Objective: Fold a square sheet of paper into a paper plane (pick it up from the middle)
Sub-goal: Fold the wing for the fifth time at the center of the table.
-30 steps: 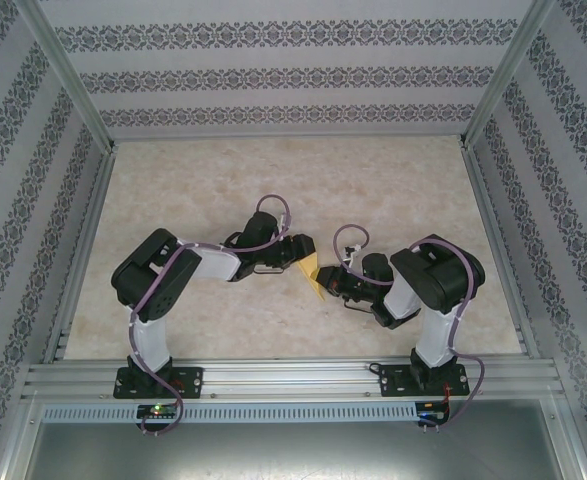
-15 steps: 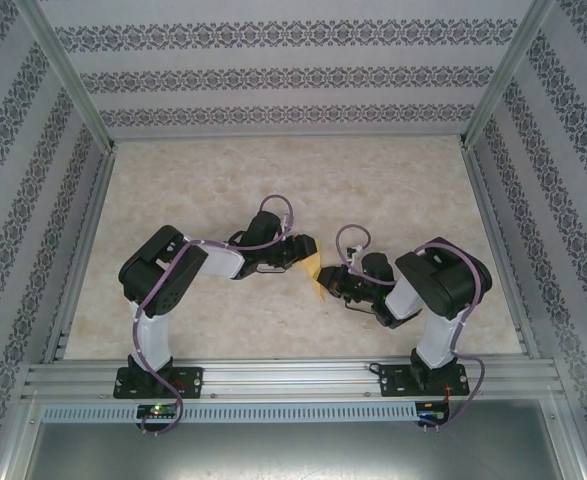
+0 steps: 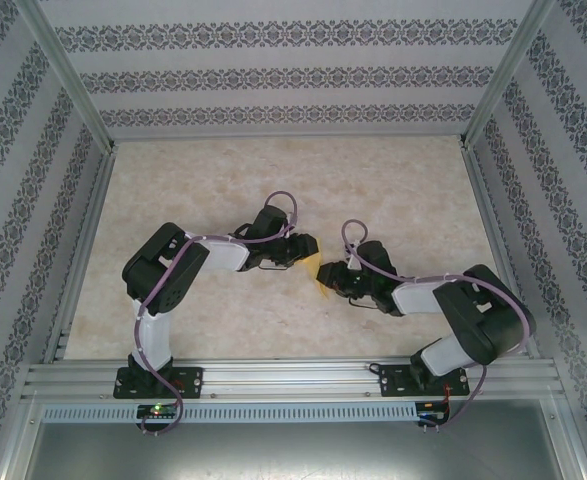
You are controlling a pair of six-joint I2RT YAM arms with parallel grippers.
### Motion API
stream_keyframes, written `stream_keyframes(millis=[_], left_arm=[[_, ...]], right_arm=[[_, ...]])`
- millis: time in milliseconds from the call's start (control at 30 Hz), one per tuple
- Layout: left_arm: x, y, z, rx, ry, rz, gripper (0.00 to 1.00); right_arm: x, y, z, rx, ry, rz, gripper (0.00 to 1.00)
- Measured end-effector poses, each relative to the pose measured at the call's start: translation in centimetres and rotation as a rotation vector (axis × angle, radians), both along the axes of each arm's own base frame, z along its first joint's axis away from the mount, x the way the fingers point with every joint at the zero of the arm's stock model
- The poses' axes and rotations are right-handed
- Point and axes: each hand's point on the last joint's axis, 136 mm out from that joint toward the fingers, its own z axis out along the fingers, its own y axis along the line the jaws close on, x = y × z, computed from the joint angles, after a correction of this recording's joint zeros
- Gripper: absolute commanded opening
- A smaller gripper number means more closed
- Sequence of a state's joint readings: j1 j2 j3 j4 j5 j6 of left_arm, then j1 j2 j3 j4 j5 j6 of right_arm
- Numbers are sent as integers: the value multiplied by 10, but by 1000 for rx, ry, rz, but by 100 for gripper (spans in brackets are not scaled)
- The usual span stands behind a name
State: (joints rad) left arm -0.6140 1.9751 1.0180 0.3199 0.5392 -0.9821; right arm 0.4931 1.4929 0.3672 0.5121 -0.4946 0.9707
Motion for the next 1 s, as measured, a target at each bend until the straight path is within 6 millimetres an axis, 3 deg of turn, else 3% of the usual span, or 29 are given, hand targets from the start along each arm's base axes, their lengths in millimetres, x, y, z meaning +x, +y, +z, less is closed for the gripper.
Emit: stream_keyframes(millis=[67,300,633,1000], left_arm=[[0,0,0,1,-2,-2,49],[-1,0,0,0,-4,-7,49],[0,-1,0,0,-3,-8,49],[-1,-1,0,-1,-3,-10,49]], right_arm=[[-1,2,2,-33,-8,16,50],[-2,-10,10,-177,-71,33,52],[-1,-4,0,-261,-42,99,51],[-4,-1,-12,-309,-13,118,38]])
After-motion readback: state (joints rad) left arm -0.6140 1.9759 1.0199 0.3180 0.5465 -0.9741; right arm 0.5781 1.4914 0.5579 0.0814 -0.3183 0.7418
